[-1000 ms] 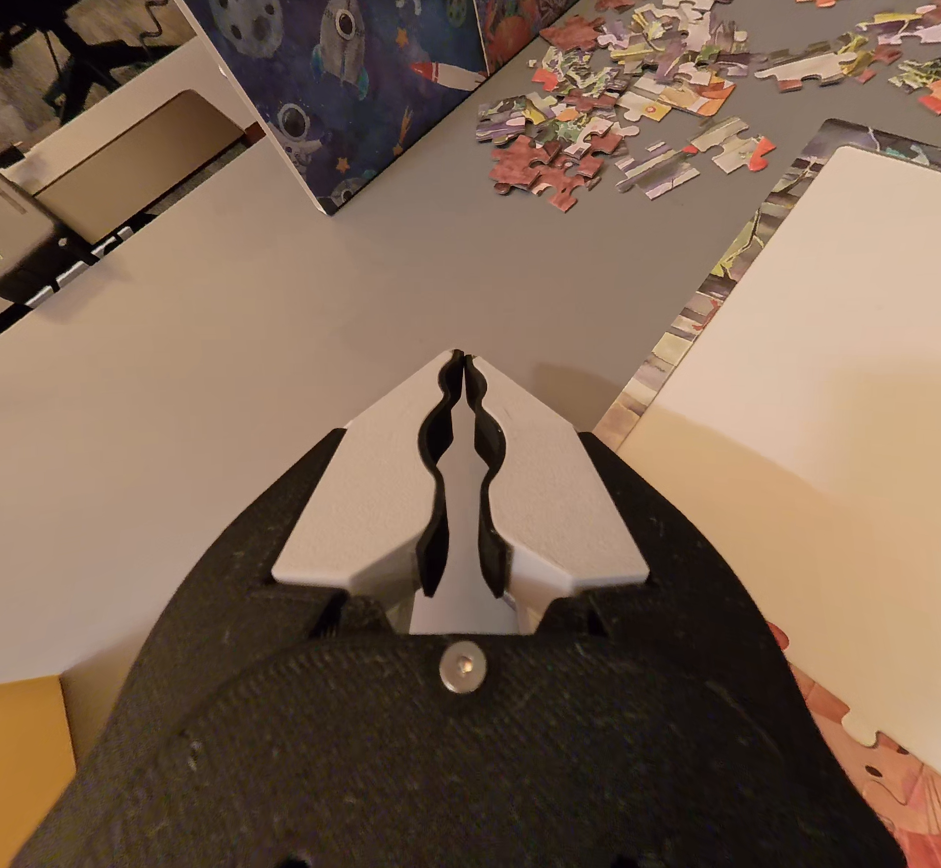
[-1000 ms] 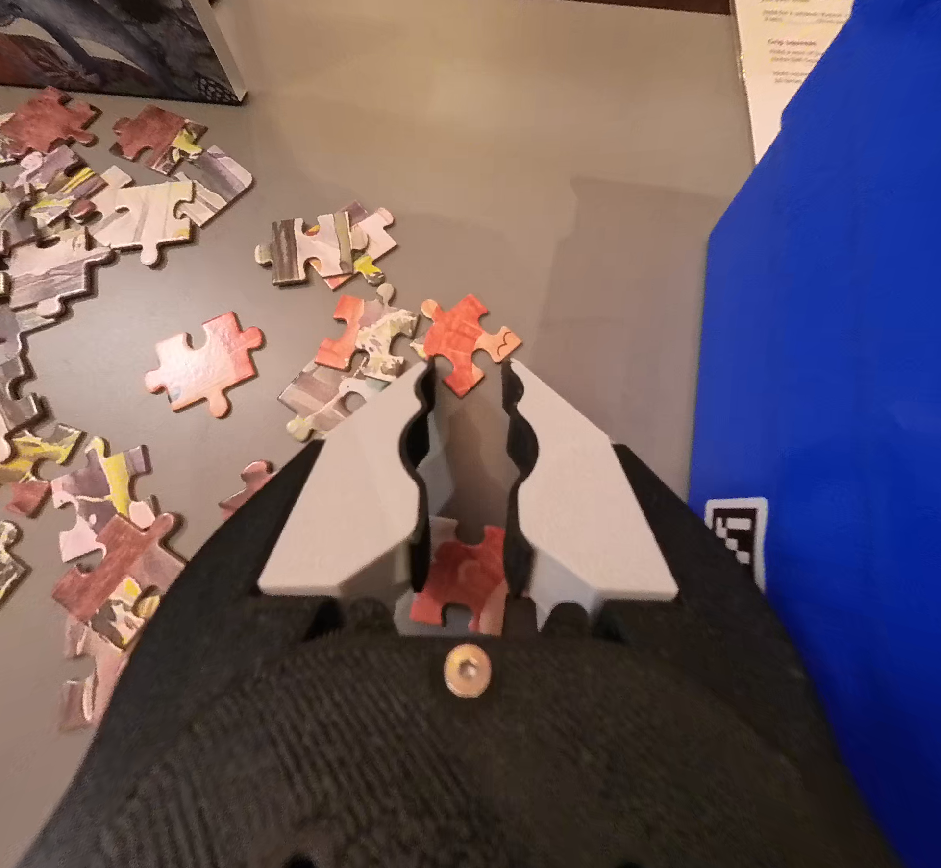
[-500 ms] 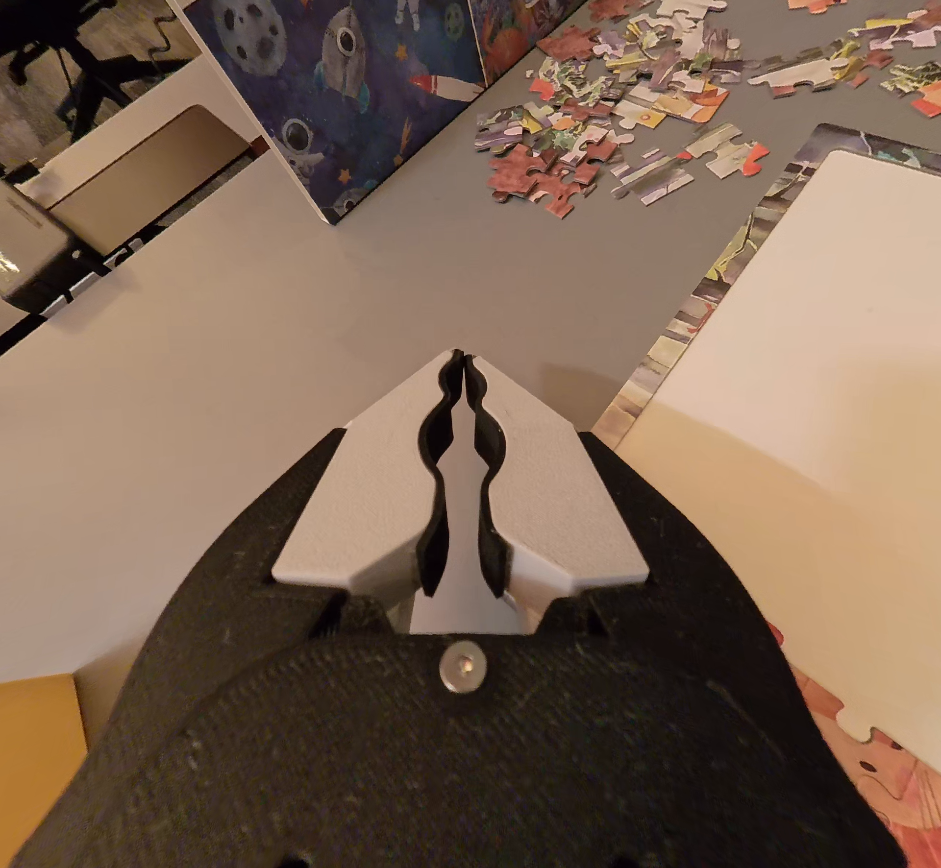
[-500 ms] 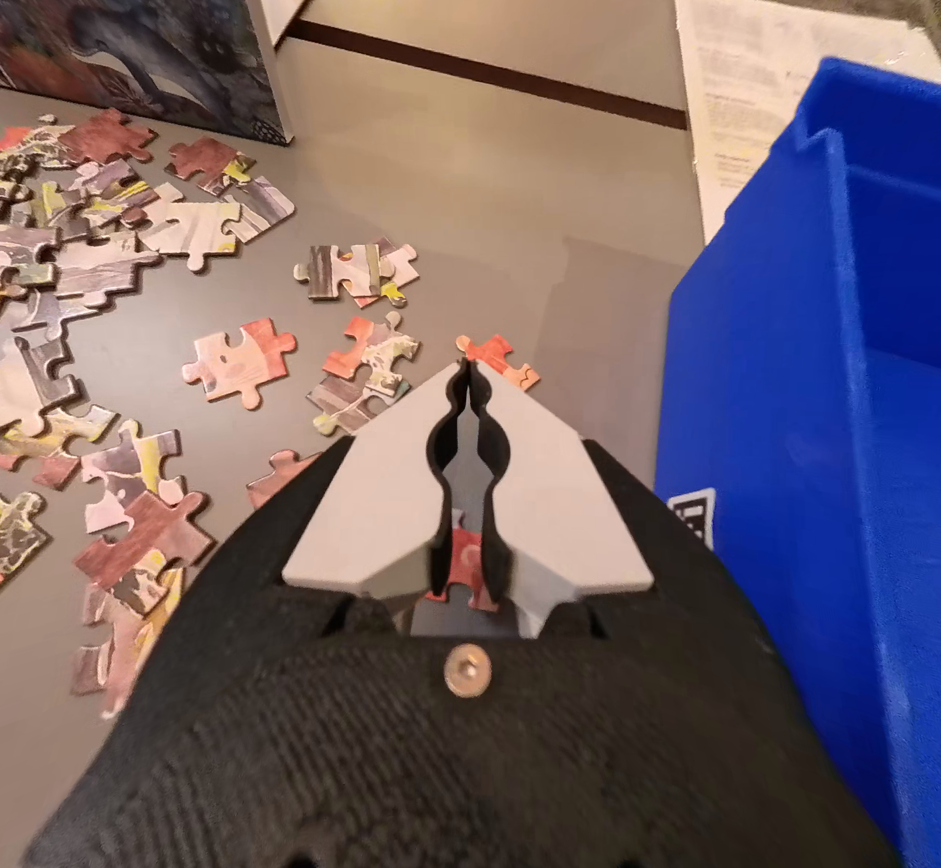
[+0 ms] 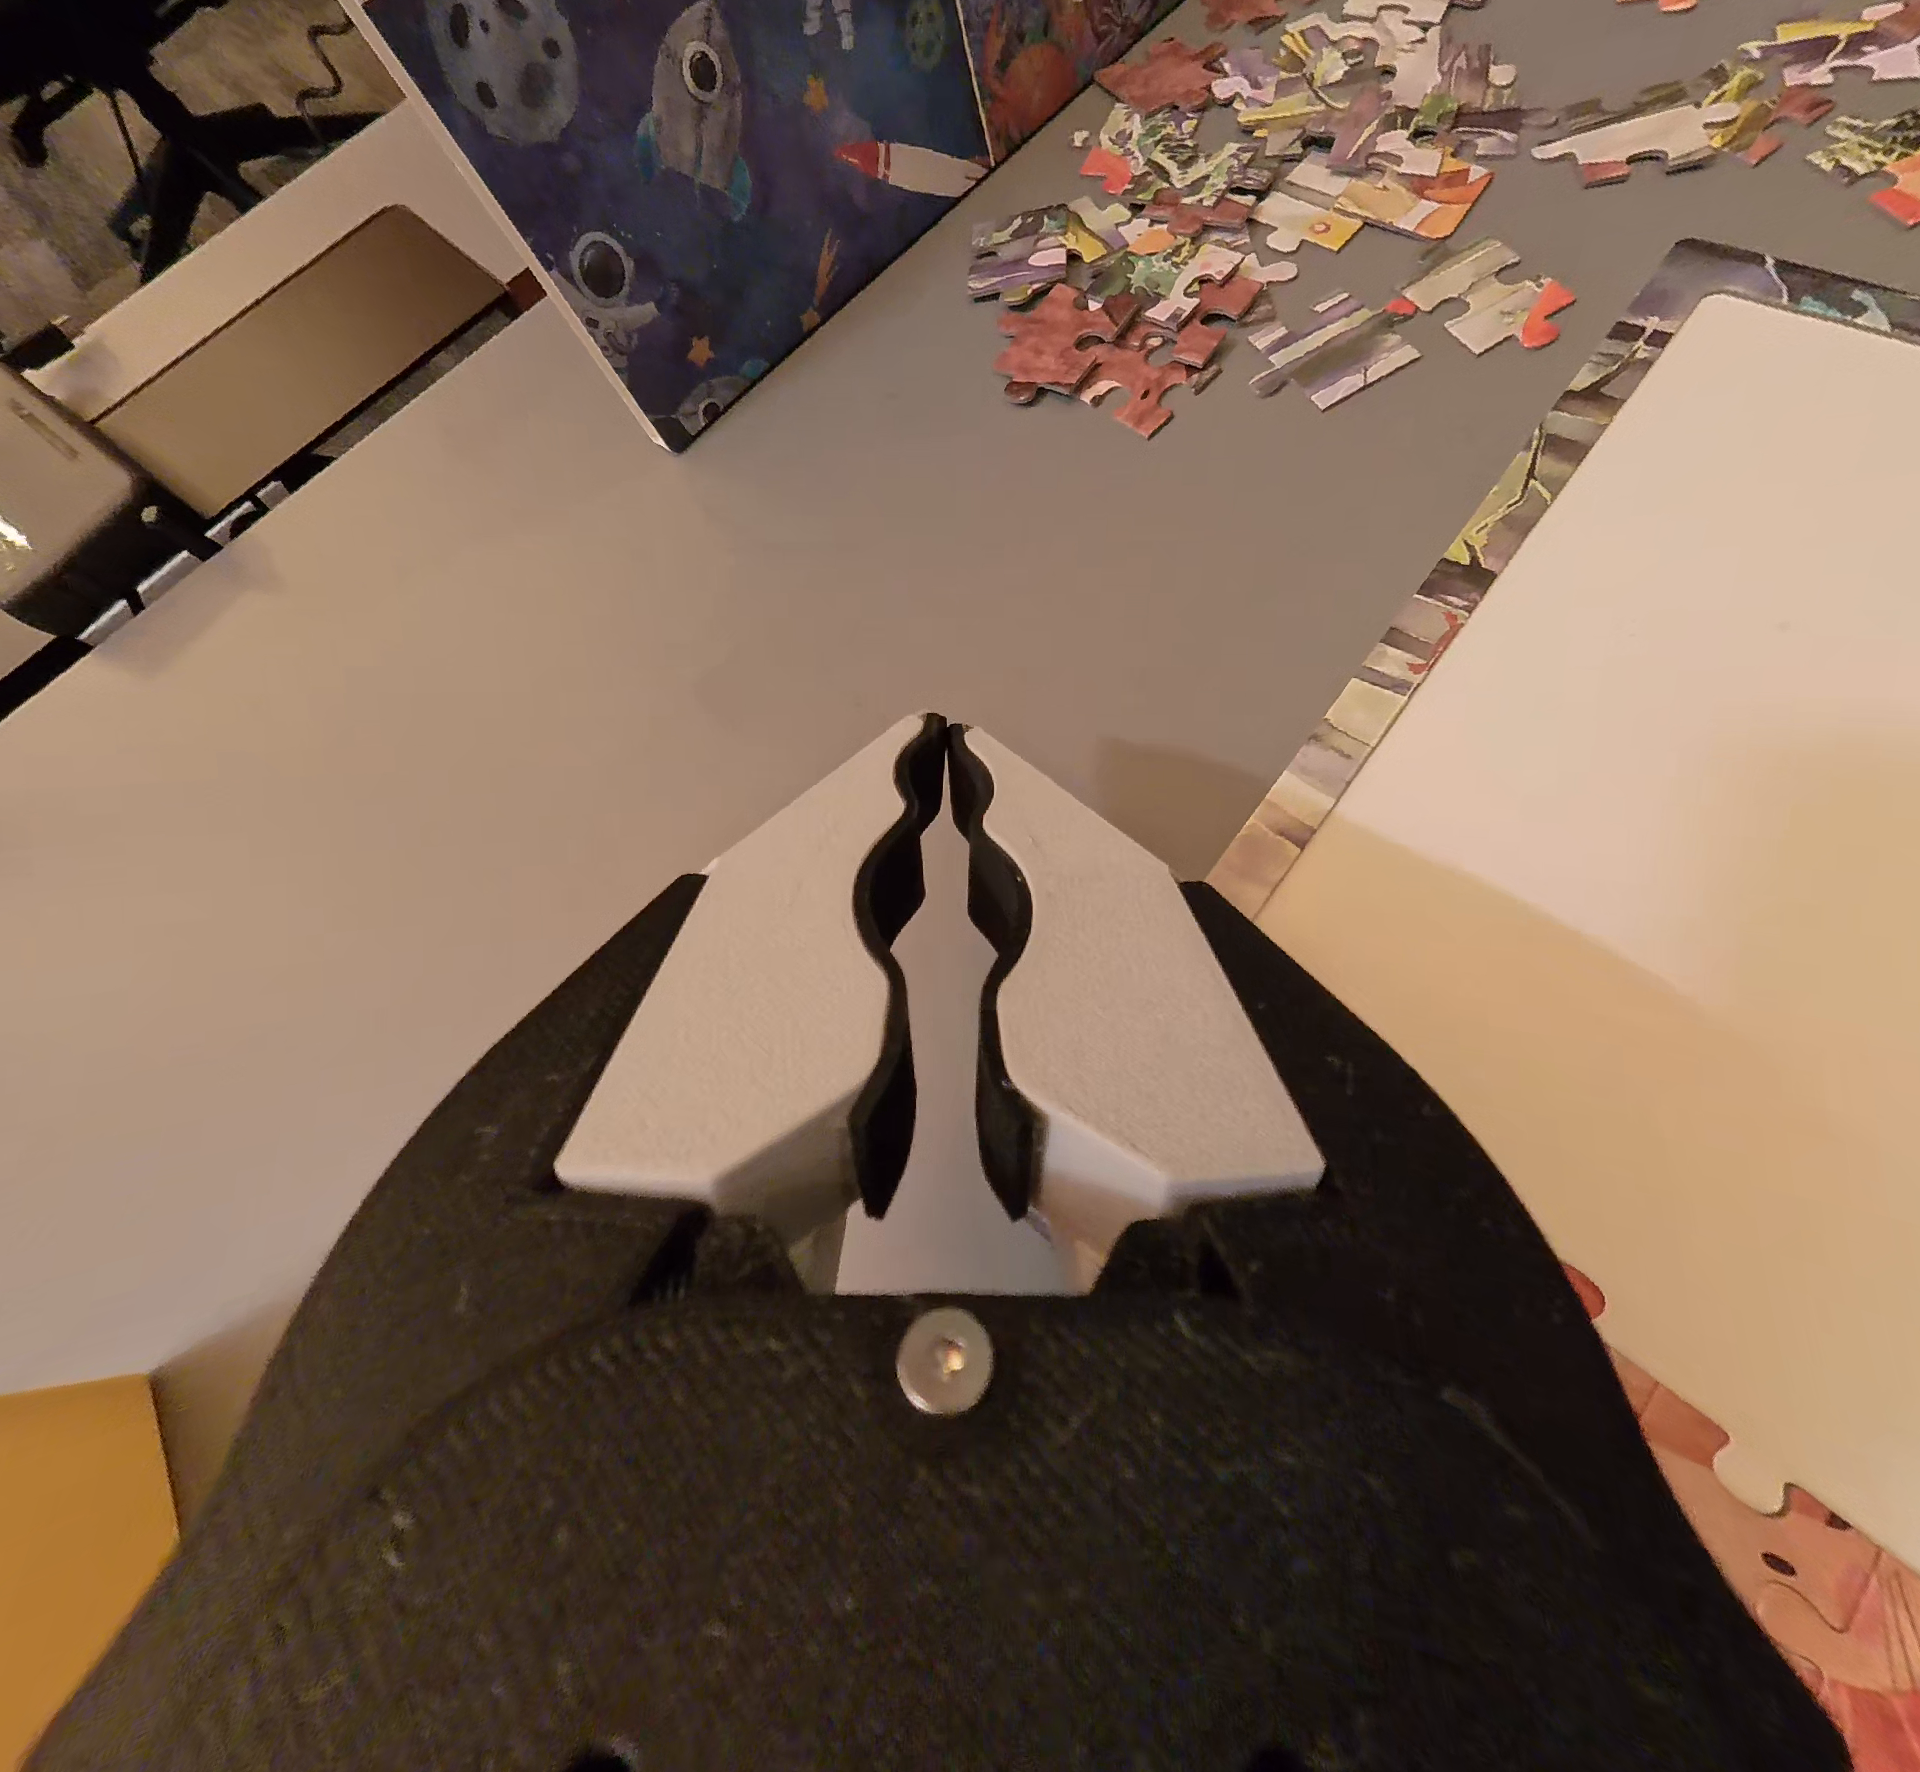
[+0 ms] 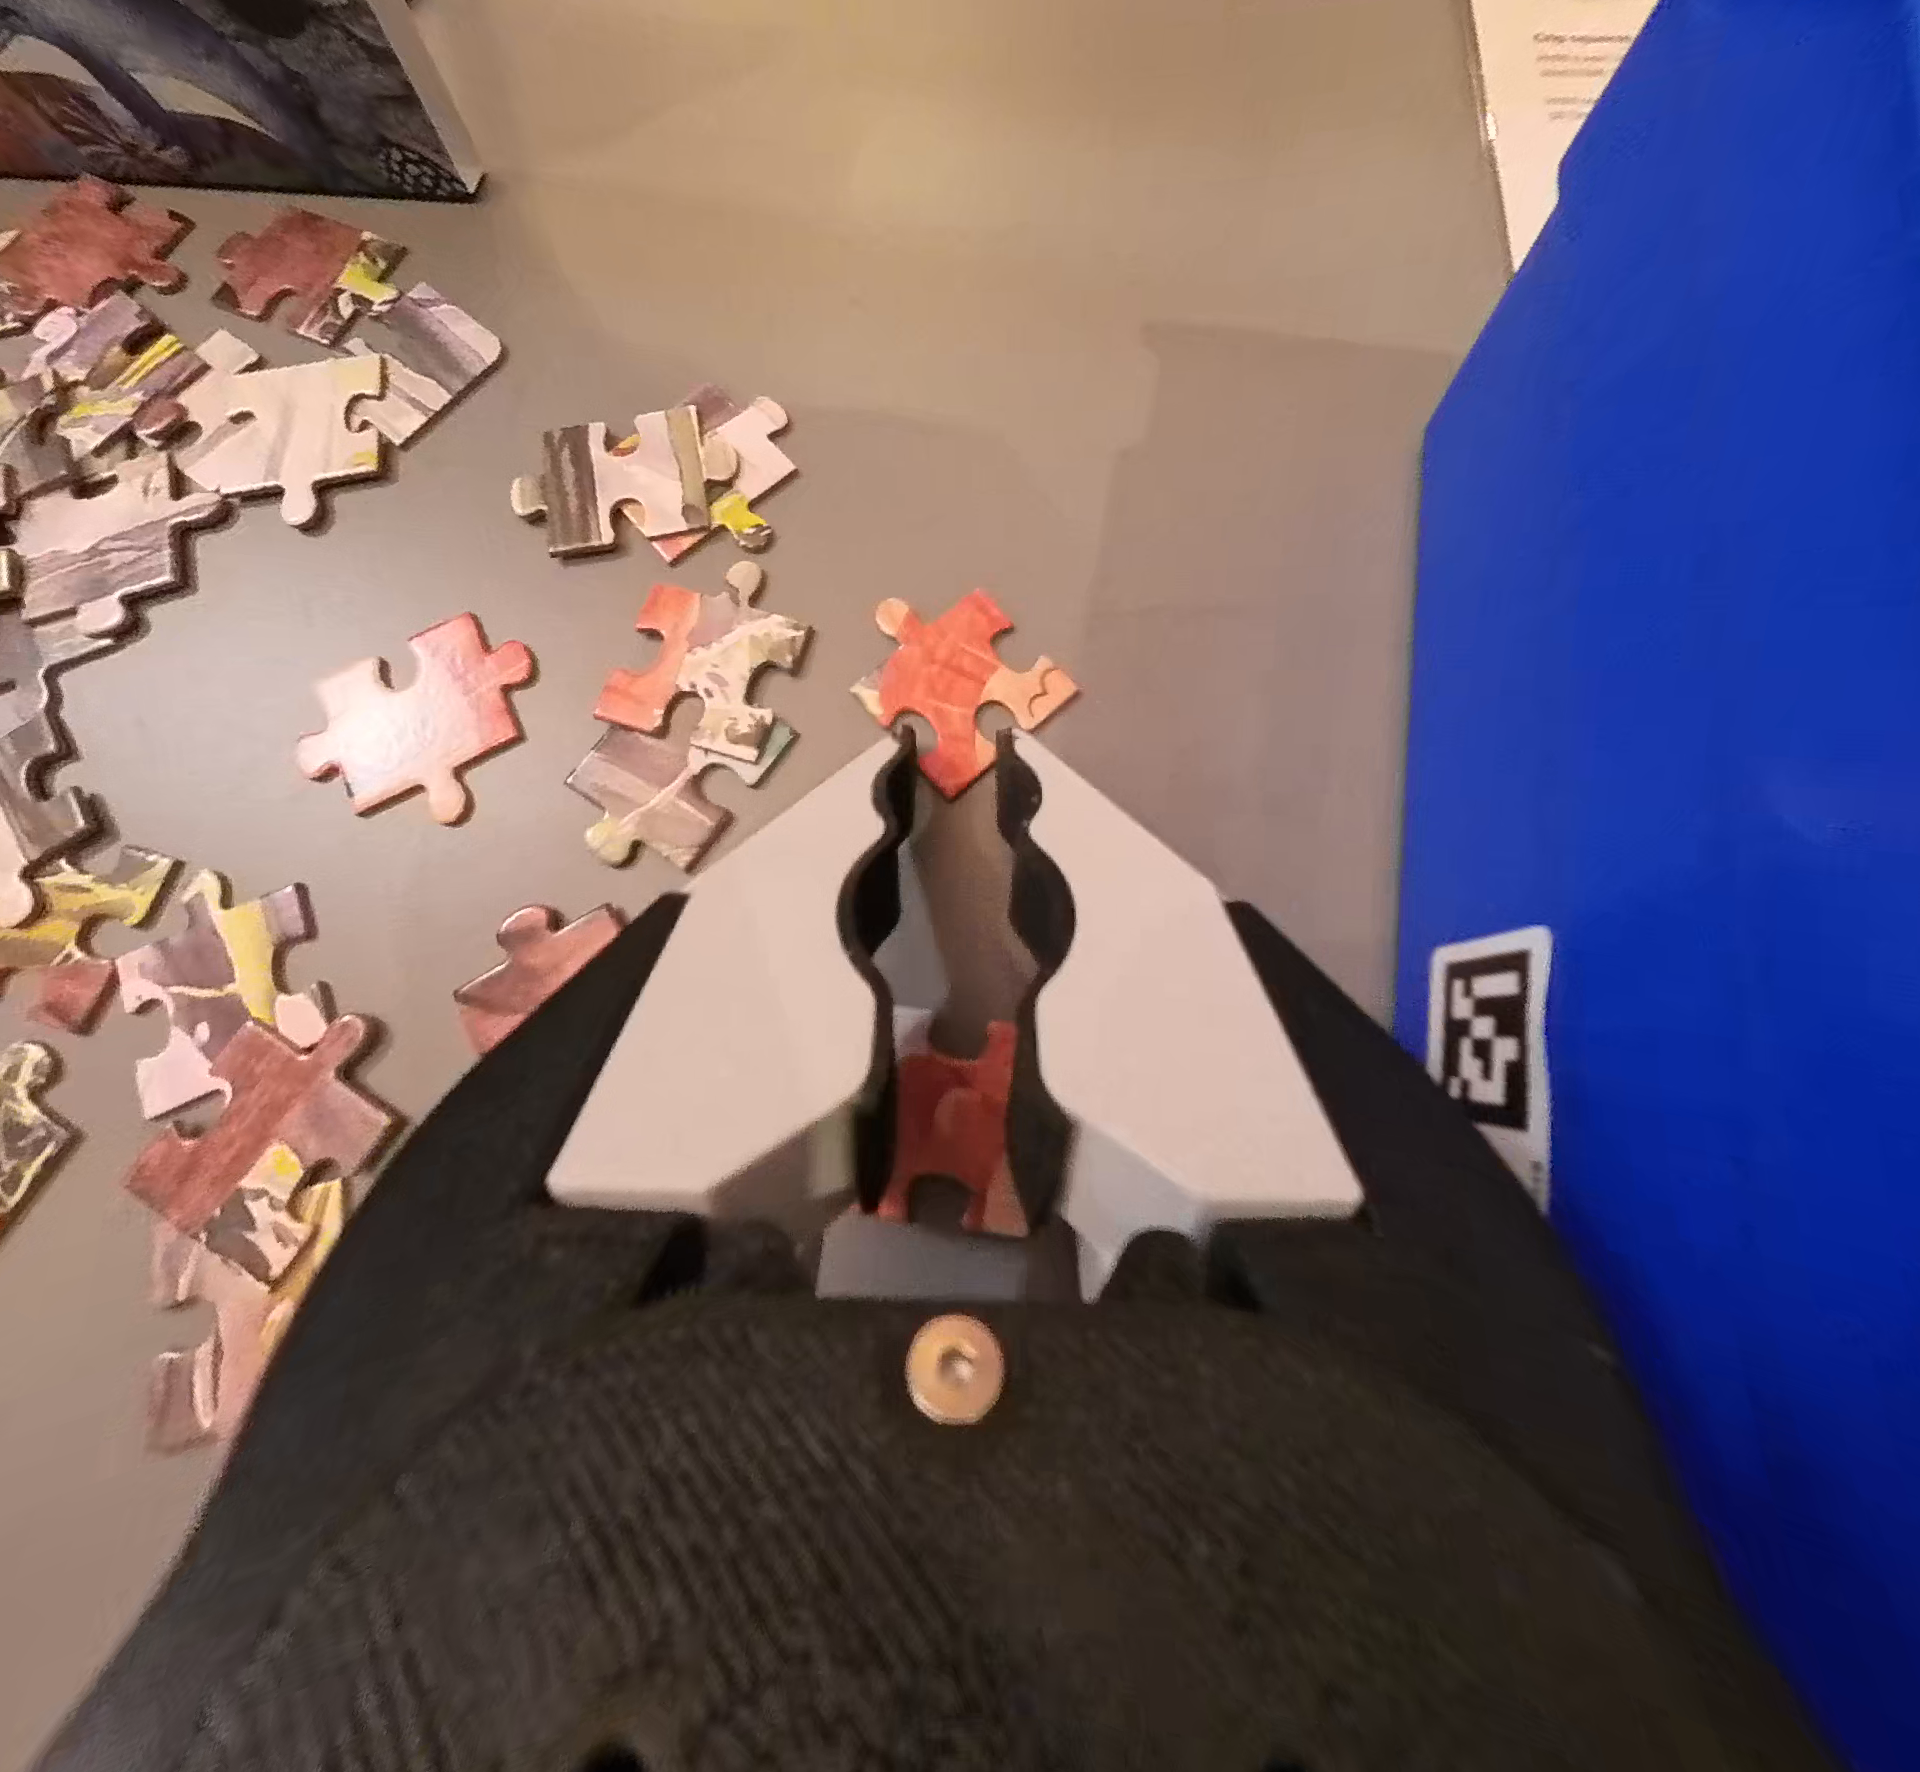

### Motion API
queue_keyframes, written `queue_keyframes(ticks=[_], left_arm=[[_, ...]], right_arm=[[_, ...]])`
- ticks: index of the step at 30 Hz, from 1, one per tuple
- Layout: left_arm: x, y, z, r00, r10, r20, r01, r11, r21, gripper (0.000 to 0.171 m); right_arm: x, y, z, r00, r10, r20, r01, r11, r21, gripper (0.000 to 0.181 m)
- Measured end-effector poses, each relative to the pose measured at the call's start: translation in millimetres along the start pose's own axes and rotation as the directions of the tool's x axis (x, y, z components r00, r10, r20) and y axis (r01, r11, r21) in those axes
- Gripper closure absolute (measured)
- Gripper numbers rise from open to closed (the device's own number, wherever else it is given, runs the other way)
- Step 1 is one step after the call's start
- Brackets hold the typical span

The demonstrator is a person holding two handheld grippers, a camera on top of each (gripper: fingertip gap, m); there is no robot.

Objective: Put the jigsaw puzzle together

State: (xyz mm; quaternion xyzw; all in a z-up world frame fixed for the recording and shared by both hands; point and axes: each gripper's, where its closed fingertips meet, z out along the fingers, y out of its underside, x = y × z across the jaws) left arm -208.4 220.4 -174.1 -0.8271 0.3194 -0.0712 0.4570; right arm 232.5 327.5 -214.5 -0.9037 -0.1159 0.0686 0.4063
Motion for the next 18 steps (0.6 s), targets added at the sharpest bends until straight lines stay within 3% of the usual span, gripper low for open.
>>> queue_keyframes(ticks=[9,10,18], left_arm=[[-1.4,-5.5,-5.4,1.0,0.01,0.013,-0.01,1.0,0.018,0.171],[-1.8,-5.6,-5.7,1.0,0.009,0.015,-0.01,1.0,0.018,0.171],[-2.0,-2.7,-3.9,1.0,0.006,0.011,-0.006,1.0,0.005,0.171]], right_arm=[[-8.2,0.4,-3.5,0.999,0.005,0.053,-0.005,1.0,0.005,0.169],[-10.5,-0.6,-5.1,0.998,0.001,0.062,-0.001,1.0,0.01,0.181],[-16.7,-4.1,-11.6,0.996,-0.082,0.018,0.082,0.996,0.022,0.181]])
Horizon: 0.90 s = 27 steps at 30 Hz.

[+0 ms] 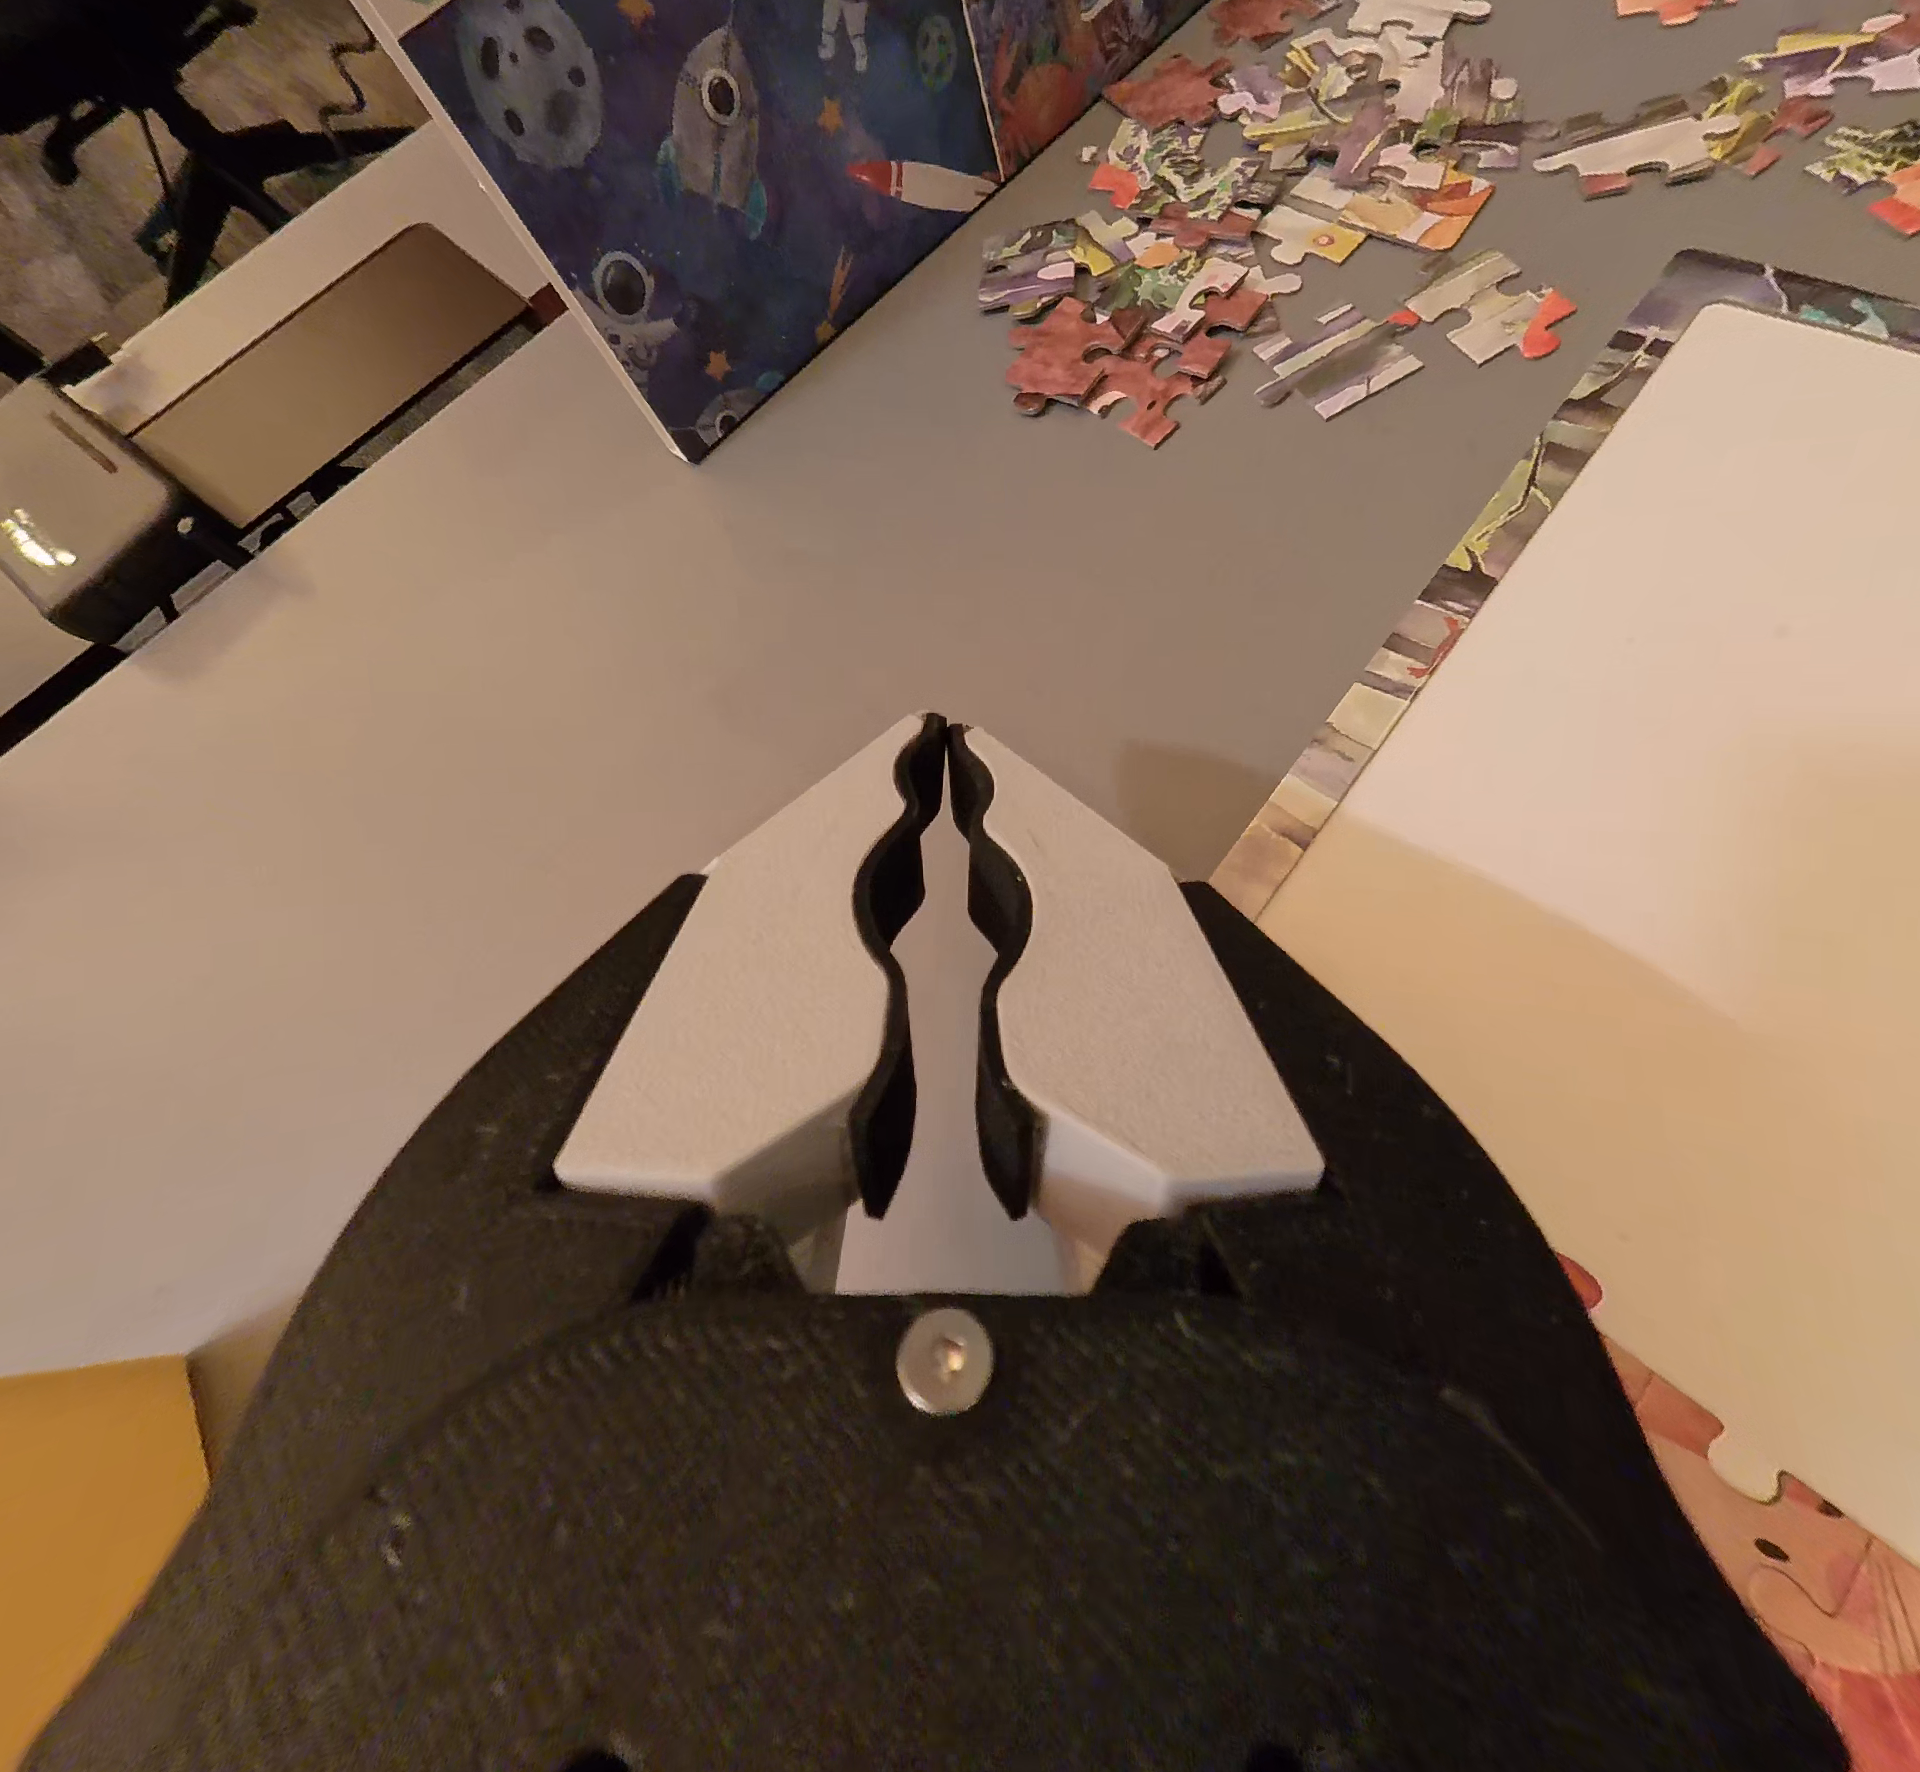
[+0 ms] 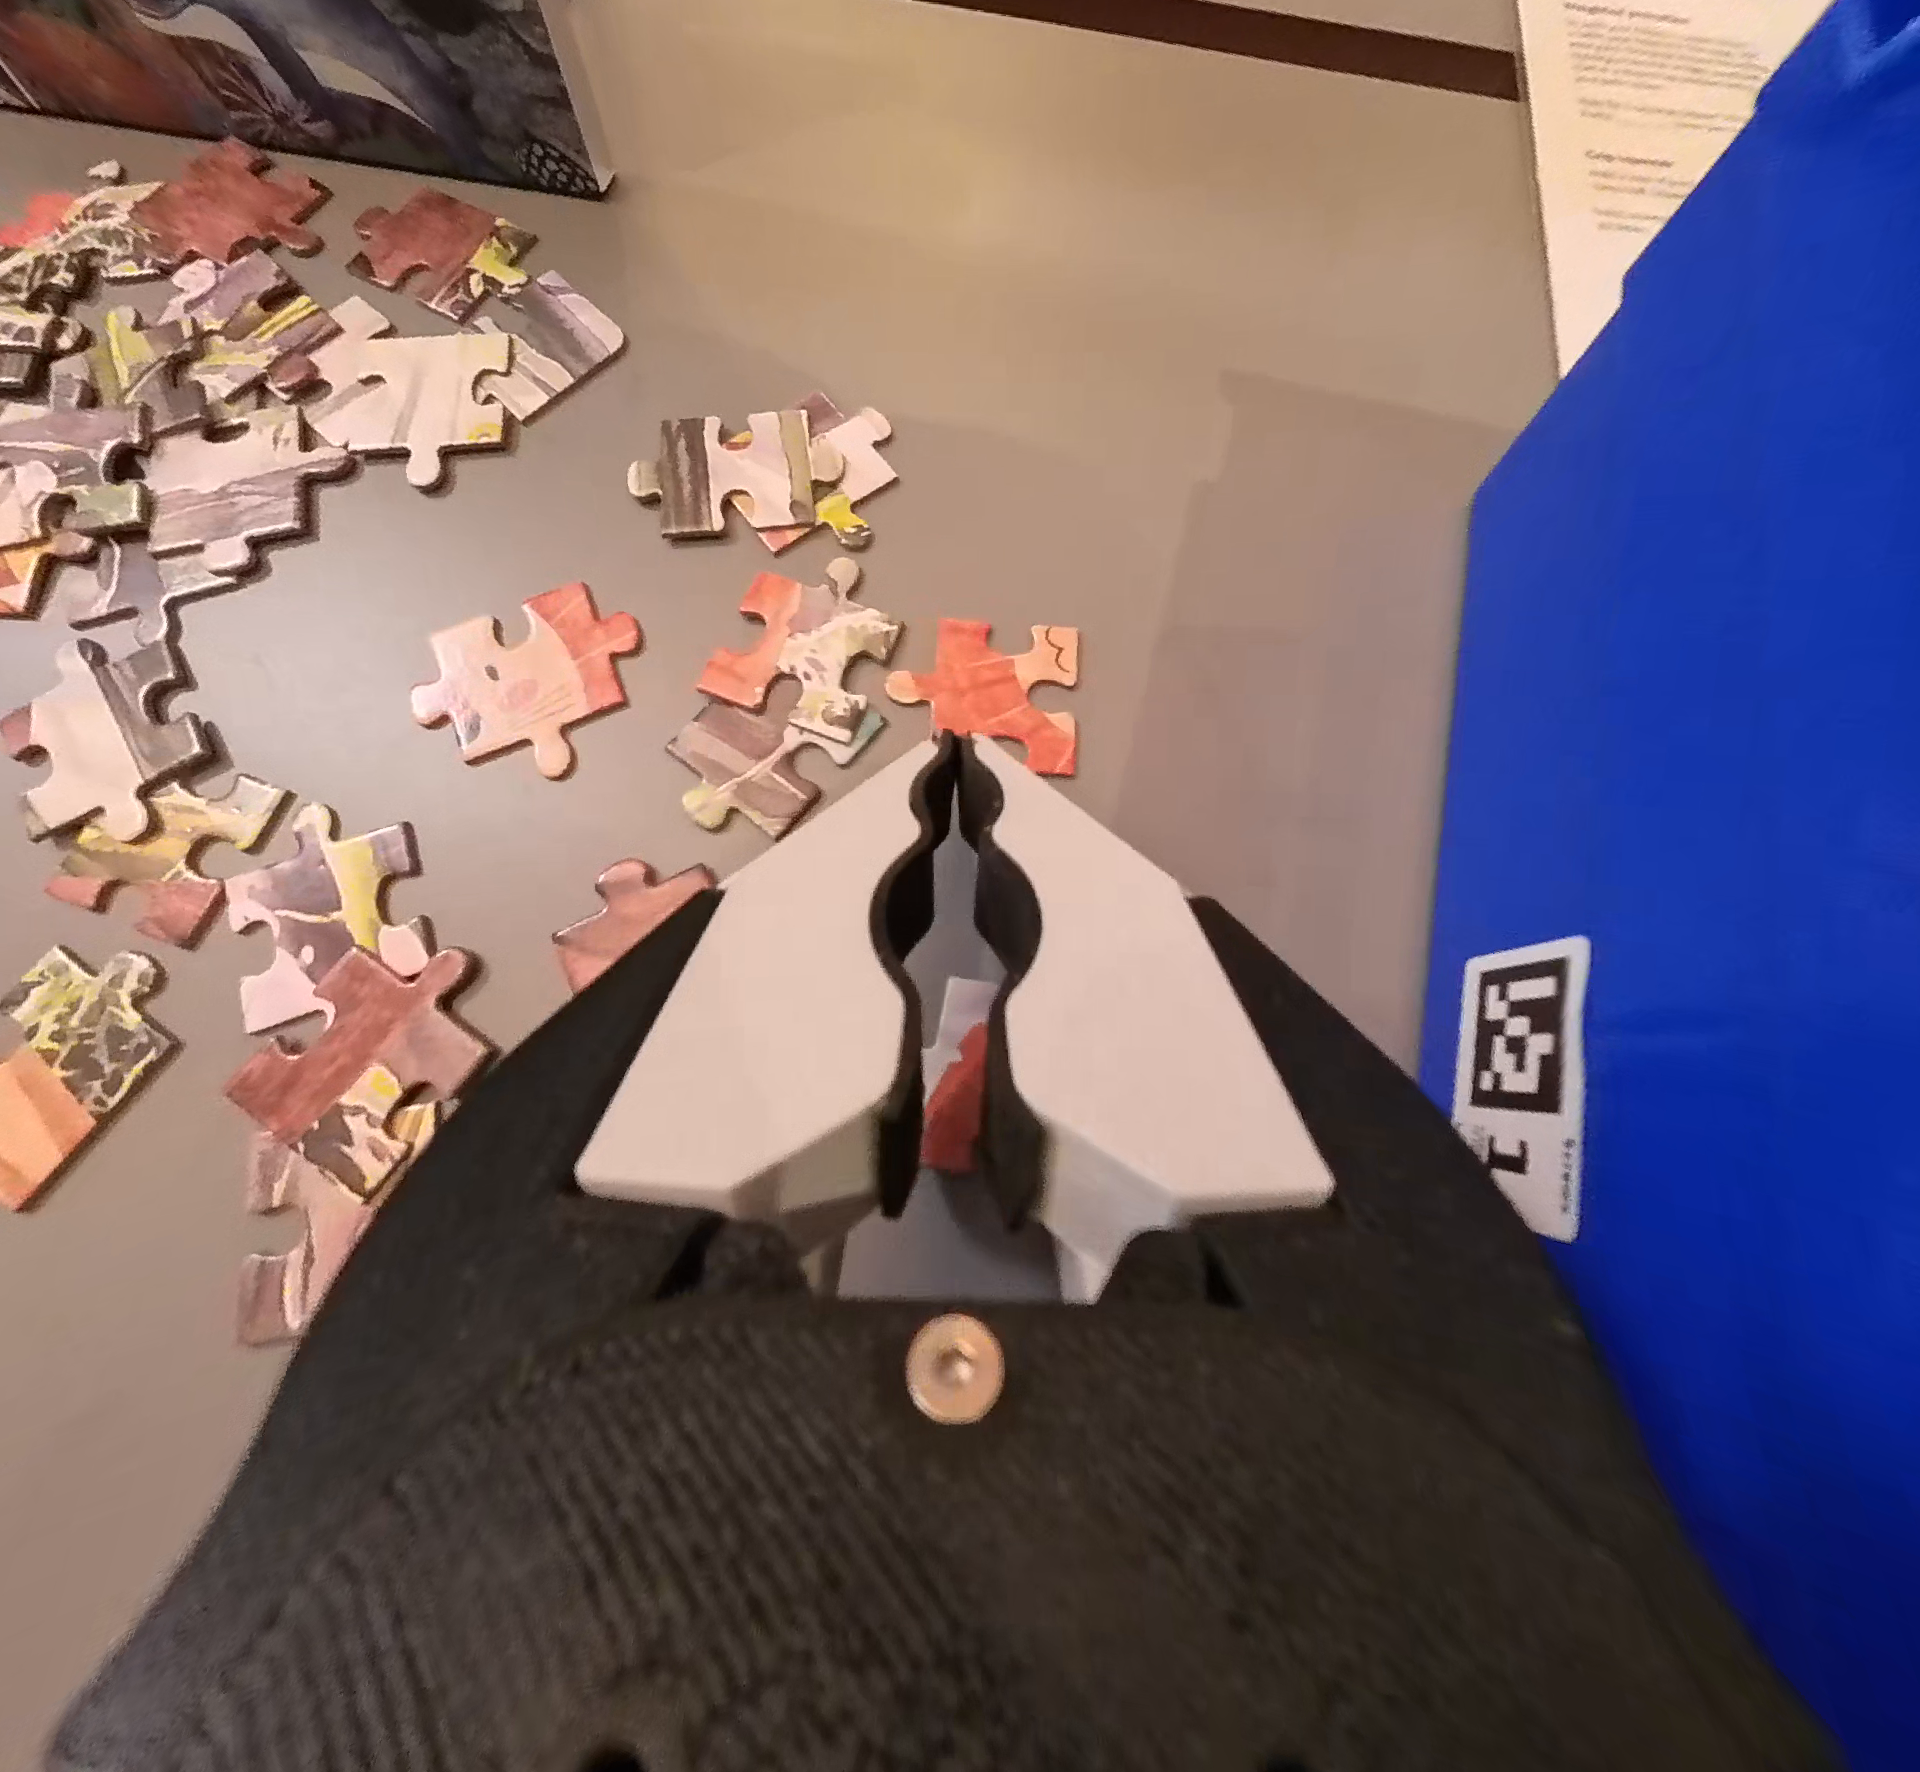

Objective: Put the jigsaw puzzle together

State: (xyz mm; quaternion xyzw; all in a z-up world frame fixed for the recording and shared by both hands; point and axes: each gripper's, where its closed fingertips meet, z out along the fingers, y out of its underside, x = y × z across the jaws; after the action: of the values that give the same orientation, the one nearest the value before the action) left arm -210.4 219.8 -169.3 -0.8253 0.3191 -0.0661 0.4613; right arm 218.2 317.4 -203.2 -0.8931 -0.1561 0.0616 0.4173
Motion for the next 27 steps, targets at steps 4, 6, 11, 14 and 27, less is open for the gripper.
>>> queue_keyframes(ticks=[4,6,11,14,27], left_arm=[[0.5,1.4,1.2,1.0,0.001,-0.002,-0.001,1.0,-0.007,0.171],[0.6,1.8,1.6,1.0,0.0,-0.003,0.0,1.0,-0.008,0.171],[1.8,2.2,2.7,1.0,-0.001,-0.009,0.0,1.0,-0.009,0.171],[2.5,2.5,3.1,1.0,0.003,-0.009,-0.003,1.0,-0.012,0.171],[4.7,1.9,3.4,1.0,0.016,-0.01,-0.016,1.0,-0.012,0.171]], right_arm=[[5.3,-3.2,-0.8,1.0,0.007,-0.017,-0.006,1.0,0.03,0.179],[13.8,-4.6,-1.7,0.998,0.016,-0.053,-0.013,0.999,0.05,0.165],[24.1,-2.8,-1.2,0.995,0.059,-0.081,-0.055,0.997,0.056,0.145],[23.3,-2.1,1.2,0.995,0.068,-0.072,-0.064,0.997,0.049,0.141],[6.3,-1.5,19.3,0.999,0.008,0.032,-0.008,1.0,-0.021,0.162]])
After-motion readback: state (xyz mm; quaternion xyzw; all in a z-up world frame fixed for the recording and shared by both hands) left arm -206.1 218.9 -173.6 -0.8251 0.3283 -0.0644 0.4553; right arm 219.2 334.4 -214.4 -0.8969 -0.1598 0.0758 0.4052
